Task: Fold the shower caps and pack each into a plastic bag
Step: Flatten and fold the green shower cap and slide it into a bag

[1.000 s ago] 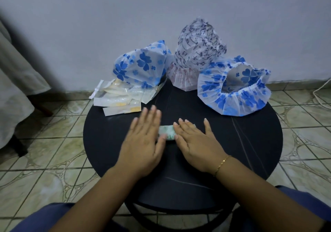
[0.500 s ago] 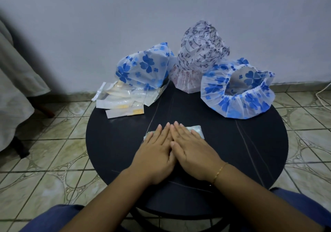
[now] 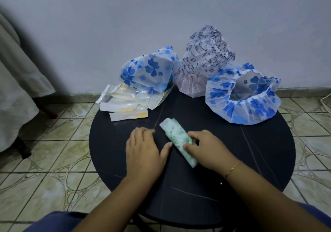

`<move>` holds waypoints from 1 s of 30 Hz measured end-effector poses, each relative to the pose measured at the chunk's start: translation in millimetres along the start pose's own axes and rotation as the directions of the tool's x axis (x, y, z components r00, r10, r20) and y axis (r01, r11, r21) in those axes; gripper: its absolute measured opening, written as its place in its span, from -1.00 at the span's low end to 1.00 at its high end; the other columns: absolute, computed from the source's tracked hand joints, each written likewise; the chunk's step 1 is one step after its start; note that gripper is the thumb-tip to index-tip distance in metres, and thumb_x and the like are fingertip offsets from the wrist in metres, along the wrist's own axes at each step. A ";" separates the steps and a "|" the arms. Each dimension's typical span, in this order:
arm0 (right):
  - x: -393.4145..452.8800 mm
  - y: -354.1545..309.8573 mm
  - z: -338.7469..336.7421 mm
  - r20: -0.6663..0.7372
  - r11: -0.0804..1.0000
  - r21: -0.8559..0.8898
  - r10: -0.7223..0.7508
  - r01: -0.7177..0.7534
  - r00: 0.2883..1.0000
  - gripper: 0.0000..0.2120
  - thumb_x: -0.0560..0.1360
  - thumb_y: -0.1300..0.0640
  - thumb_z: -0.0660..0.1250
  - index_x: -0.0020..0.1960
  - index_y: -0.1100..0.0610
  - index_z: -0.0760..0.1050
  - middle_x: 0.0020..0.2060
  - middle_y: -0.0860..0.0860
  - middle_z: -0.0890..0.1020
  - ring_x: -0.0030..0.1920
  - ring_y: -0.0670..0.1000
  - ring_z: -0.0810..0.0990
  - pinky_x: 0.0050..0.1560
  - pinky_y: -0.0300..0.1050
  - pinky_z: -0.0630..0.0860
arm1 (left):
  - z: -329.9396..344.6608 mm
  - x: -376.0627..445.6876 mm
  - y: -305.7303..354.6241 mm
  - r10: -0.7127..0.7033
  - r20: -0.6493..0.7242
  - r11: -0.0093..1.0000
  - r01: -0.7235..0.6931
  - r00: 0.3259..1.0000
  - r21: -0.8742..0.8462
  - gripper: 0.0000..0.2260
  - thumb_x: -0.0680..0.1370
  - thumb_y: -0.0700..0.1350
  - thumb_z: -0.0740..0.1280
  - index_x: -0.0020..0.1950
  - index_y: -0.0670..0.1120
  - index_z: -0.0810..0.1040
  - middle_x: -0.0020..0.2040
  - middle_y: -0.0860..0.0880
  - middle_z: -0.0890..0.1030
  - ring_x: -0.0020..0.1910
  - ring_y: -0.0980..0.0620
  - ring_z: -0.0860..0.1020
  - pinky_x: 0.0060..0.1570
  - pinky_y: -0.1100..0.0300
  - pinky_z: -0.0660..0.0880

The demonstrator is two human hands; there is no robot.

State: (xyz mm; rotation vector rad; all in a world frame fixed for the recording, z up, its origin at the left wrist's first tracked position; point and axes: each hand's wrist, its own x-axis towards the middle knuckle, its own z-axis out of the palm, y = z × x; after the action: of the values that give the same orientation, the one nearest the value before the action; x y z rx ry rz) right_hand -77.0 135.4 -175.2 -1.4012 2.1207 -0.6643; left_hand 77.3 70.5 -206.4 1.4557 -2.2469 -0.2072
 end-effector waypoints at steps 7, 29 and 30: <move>-2.8 -12.8 23.2 -0.140 0.880 0.474 0.051 0.021 0.989 -0.78 0.40 0.07 0.44 -0.04 -0.18 0.49 -0.23 -0.13 0.57 -0.13 -0.09 0.58 0.11 -0.02 0.48 | -9.8 4.5 15.4 -0.110 0.171 0.918 0.166 0.979 -0.359 -0.81 0.58 0.03 0.17 0.13 0.12 0.51 0.06 0.21 0.55 0.13 0.23 0.43 0.25 0.14 0.18; 47.0 -70.4 71.0 -0.220 0.341 0.928 0.185 0.147 0.958 -0.80 0.51 0.28 0.31 0.06 0.03 0.49 -0.21 -0.04 0.71 -0.15 -0.06 0.68 -0.20 -0.19 0.57 | -43.3 96.0 -78.0 -0.143 -0.196 0.964 0.092 0.970 -0.248 -0.49 0.52 -0.10 0.30 0.45 0.05 0.26 0.45 0.11 0.29 0.42 0.03 0.15 0.32 -0.01 0.12; 46.9 -68.6 71.7 -0.222 0.347 0.926 0.181 0.149 0.958 -0.79 0.50 0.28 0.31 0.07 0.04 0.49 -0.19 -0.02 0.71 -0.13 -0.04 0.68 -0.16 -0.16 0.57 | -41.0 100.2 -82.0 -0.149 -0.167 0.966 0.107 0.975 -0.236 -0.44 0.51 -0.10 0.29 0.48 0.05 0.19 0.43 0.11 0.30 0.42 0.05 0.13 0.33 -0.02 0.09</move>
State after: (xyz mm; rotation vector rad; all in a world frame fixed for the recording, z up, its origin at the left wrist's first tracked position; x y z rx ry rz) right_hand 0.4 59.4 -191.7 -0.5804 1.3545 -1.8181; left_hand 129.4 -49.7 -170.7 1.4360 -1.9168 -0.3436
